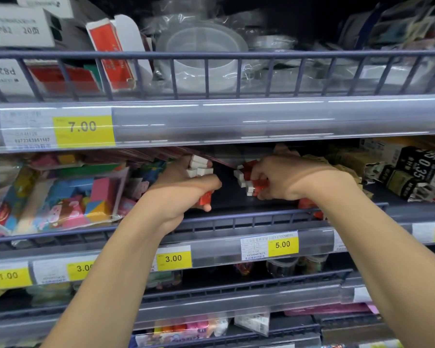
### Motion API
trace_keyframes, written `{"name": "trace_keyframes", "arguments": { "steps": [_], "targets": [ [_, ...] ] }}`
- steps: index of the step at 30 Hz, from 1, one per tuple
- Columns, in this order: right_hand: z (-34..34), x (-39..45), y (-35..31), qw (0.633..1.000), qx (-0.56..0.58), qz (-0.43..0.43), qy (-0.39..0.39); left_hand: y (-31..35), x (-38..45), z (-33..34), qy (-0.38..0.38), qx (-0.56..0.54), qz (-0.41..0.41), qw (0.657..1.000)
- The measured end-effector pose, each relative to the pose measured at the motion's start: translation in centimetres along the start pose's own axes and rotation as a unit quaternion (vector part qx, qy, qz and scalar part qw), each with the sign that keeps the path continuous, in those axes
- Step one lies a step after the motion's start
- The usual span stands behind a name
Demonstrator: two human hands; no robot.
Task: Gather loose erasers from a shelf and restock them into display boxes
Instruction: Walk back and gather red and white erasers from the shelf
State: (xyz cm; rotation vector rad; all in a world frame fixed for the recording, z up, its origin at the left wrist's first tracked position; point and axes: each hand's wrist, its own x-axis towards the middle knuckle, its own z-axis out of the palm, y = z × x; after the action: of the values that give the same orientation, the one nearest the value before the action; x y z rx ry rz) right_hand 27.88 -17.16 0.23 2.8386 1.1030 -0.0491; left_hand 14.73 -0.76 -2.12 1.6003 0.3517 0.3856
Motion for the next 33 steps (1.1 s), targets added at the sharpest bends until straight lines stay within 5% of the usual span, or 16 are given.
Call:
{"name": "trace_keyframes", "arguments": {
  "steps": [6,9,14,20,27,33],
  "targets": [
    [0.4,-0.1,-0.3,0.998,0.017,-0.028,0.051,0.0,-0.2,0.0,-0.015,-0.03,-0.011,0.999],
    [0.8,-0.6,-0.2,0.98,0.136,-0.042,0.141,0.0,-0.4,-0.1,-0.021,-0.062,-0.01,0.998],
    [1.4,-2.1,-2.5,0.811,0.543,-0.097,0.198,0.1,-0.7,0.0,-0.058,-0.106,0.011,0.993],
    [1.7,-2.0,-5.0,0.709,0.685,-0.081,0.148,0.0,-0.9,-0.4,-0.093,-0.132,0.042,0.986],
    [2.1,-2.0,-5.1,0.776,0.598,-0.065,0.19,0.0,-1.1,-0.5,-0.073,-0.106,0.041,0.991],
    [1.7,-2.9,-3.4,0.842,0.511,-0.114,0.13,0.3,-1.0,-0.2,-0.044,-0.059,0.024,0.997]
  ]
}}
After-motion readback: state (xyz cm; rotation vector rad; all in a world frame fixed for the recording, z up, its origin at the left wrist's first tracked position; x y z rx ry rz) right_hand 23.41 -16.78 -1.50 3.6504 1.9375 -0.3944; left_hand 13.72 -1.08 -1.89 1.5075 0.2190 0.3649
